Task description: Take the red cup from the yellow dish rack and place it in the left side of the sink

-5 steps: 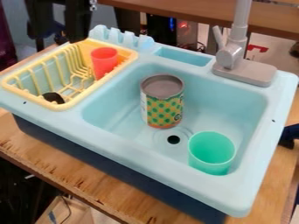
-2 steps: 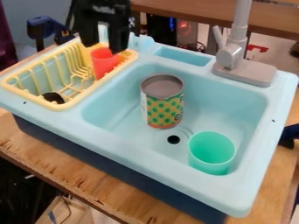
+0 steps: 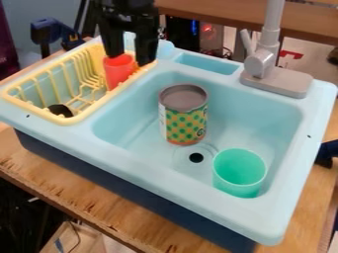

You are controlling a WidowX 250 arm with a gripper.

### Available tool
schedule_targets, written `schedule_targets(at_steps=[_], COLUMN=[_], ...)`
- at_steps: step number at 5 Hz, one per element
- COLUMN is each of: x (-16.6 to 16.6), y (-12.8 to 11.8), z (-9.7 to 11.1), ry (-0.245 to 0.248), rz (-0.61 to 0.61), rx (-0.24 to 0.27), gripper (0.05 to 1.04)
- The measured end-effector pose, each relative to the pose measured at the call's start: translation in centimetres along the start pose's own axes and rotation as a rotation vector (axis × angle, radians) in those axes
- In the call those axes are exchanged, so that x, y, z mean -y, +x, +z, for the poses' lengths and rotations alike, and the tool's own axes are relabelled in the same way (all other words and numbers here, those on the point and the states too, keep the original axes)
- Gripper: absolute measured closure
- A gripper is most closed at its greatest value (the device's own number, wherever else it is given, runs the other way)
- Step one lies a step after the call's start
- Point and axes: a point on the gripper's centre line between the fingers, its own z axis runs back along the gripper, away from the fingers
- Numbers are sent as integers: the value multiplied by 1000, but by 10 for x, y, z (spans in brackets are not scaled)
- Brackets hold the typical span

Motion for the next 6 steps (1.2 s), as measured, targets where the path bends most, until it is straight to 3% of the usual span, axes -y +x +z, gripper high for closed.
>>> schedule_targets(at_steps=[3, 4, 6], x=[2, -18, -40], y=[12, 14, 8], z=[-9, -16, -19], ry=[-37, -80, -96], rz=[-13, 8, 73], rx=[37, 44, 9], gripper=[82, 130, 689])
